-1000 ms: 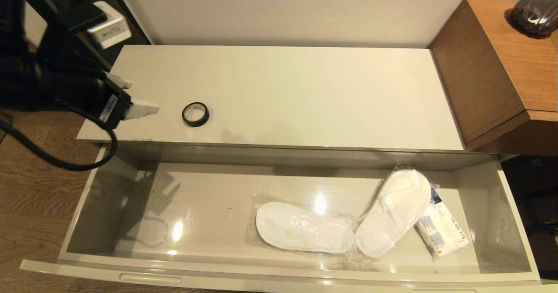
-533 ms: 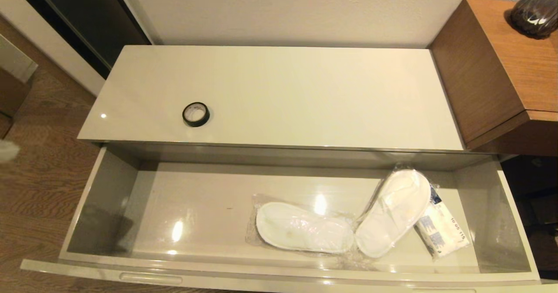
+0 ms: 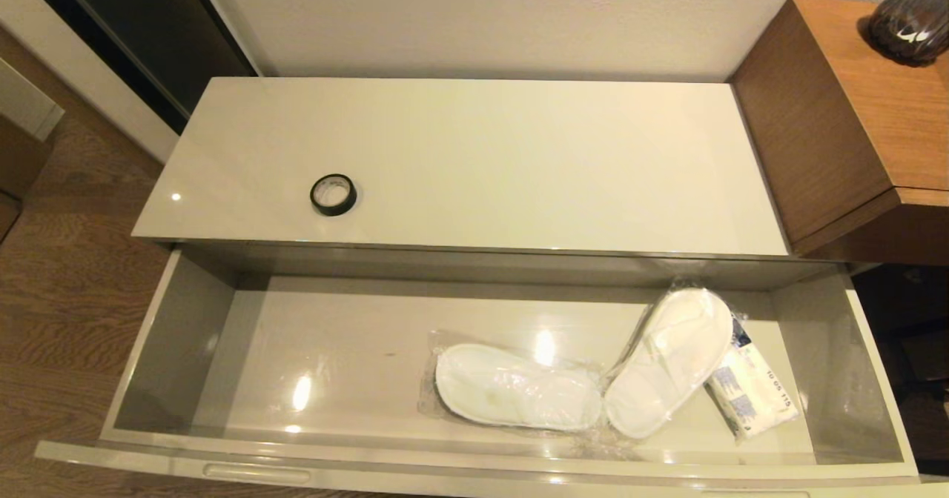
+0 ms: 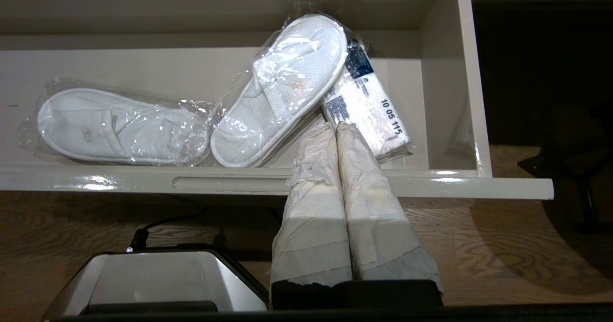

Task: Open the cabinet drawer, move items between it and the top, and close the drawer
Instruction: Close the drawer

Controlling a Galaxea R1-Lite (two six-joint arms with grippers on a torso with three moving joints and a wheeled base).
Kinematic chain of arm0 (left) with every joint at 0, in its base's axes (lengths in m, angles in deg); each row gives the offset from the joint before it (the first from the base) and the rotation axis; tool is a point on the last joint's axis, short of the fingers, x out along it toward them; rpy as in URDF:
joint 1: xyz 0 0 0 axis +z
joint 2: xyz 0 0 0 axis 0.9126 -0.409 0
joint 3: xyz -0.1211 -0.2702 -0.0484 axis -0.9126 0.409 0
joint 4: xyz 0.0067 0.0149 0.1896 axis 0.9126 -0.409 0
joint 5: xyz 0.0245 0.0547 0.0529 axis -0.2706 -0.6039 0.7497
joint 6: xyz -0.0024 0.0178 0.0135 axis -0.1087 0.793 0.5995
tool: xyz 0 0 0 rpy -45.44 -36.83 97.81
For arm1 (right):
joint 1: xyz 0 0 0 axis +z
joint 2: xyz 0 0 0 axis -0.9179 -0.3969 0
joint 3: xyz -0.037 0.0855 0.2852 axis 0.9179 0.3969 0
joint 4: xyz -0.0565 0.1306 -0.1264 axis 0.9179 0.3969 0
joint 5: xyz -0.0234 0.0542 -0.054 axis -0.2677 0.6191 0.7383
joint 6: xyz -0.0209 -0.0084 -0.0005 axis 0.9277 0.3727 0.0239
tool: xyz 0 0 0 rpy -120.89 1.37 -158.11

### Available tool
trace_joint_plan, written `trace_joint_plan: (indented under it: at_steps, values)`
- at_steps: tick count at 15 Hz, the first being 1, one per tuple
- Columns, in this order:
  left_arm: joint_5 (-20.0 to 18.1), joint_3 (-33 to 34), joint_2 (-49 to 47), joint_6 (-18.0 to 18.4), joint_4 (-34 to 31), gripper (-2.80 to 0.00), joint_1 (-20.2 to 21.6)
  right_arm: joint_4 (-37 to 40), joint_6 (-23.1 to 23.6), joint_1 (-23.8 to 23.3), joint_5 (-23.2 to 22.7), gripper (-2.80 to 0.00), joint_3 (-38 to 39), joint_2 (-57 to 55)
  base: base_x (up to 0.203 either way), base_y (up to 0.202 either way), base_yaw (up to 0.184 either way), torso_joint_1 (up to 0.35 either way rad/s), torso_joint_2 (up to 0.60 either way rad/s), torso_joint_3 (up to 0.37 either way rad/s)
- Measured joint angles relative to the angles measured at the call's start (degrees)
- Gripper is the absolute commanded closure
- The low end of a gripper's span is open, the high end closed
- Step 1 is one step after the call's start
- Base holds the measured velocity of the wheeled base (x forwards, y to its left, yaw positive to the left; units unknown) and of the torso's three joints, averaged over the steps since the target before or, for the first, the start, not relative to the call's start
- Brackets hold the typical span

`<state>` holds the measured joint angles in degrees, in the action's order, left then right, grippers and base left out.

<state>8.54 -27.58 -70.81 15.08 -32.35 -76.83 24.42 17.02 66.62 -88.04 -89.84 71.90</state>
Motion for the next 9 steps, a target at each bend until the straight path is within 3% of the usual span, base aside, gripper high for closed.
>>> trace_joint_plan:
  at_steps: [3, 5, 7, 9]
  values:
    - [-0.5, -0.1, 1.1, -0.4, 0.2, 0.0, 0.0, 0.0, 0.0, 0.0, 0.0, 0.0, 0.0, 0.0, 0.0, 0.0, 0.0, 0.0, 0.0, 0.0]
    - [-2.7, 0.8, 4.9, 0.3, 0.2, 0.0, 0.0, 0.0, 0.0, 0.0, 0.0, 0.0, 0.0, 0.0, 0.0, 0.0, 0.0, 0.0, 0.0, 0.0]
    - [-5.2, 0.9, 10.1, 3.8, 0.1, 0.0, 1.3, 0.0, 0.0, 0.0, 0.0, 0.0, 0.0, 0.0, 0.0, 0.0, 0.0, 0.0, 0.0, 0.0]
    - [-6.3, 1.1, 15.6, 10.2, 0.4, 0.0, 7.5, 0.0, 0.0, 0.0, 0.0, 0.0, 0.0, 0.0, 0.0, 0.0, 0.0, 0.0, 0.0, 0.0]
